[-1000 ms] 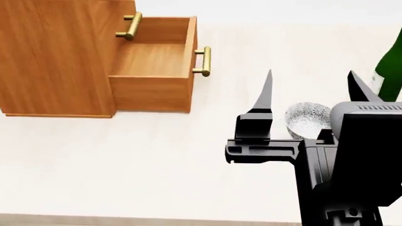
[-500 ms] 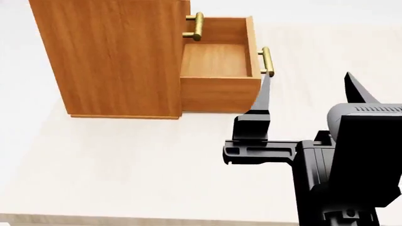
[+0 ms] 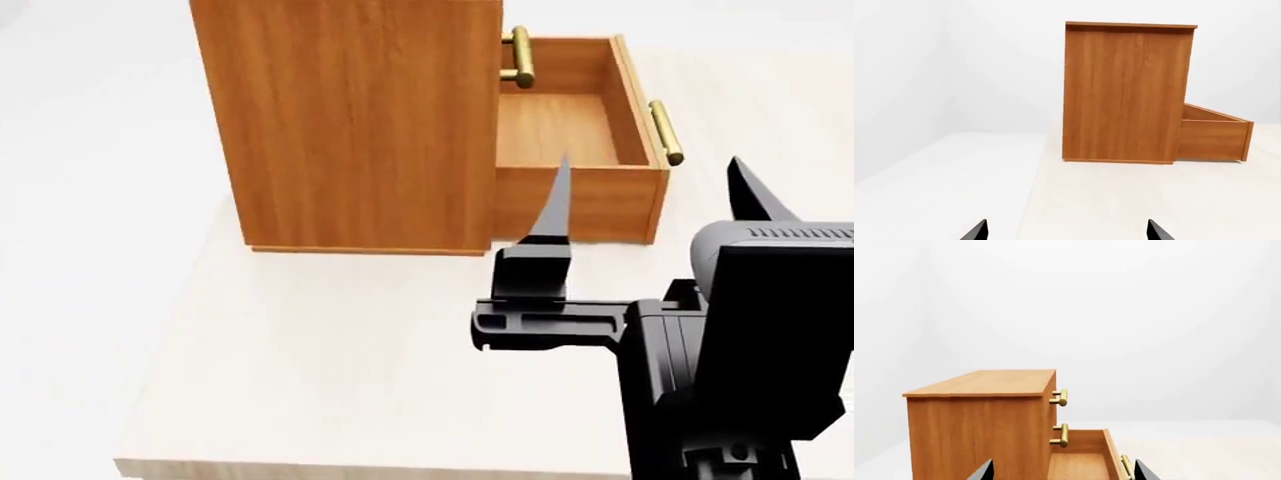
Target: Put the bowl in the bottom drawer of the cabinet and close it.
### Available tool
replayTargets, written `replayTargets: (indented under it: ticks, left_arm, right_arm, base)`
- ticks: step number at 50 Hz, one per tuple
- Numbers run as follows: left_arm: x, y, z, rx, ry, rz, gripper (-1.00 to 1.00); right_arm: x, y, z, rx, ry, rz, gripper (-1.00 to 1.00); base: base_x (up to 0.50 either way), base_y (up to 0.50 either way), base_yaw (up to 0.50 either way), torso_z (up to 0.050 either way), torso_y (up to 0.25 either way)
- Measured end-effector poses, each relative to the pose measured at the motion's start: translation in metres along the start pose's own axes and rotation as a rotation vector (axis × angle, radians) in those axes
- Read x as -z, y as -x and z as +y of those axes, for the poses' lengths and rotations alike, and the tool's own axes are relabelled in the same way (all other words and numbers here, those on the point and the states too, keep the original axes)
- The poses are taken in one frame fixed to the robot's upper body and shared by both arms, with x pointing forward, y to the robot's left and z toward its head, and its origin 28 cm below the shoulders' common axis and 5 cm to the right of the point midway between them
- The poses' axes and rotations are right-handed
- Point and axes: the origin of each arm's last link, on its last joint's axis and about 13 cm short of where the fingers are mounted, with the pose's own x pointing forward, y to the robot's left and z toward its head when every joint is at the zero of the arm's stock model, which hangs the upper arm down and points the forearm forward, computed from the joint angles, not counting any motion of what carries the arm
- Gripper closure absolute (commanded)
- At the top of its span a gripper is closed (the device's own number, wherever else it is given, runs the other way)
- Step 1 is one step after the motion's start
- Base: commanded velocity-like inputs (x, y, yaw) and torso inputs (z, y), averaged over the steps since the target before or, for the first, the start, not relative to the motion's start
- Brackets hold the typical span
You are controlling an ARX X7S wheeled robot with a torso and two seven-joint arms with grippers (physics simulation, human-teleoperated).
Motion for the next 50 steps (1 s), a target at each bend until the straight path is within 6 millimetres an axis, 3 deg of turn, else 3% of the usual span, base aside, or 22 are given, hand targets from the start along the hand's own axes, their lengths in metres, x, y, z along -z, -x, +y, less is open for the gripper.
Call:
replayTargets:
  ticks: [21,35,50]
  left_arm:
    - [0.0004,-0.0003,-0.0006,0.001,0.000,-0.002,-1.00]
    - [0.0013,-0.0007,-0.0002,0.000,-0.001,-0.003,-1.00]
    - [0.0010,-0.0006,-0.0007,0.001,-0.003,-0.004,-1.00]
  right_arm:
    - [0.0033,-0.0012,-0.0015,0.009,-0.002,0.011,-1.00]
    - [0.0060,-0.0010,-0.0002,-0.008,0.005,0.030,-1.00]
    - [0.0096,-0.0016,-0.0018,-0.005,0.008,0.032,-1.00]
  base:
    - [0.50,0.00,0.00,0.000,0.000]
    - [0.32,-0.37,0.00,0.000,0.000]
    - [0.47,-0.01,0.00,0.000,0.001]
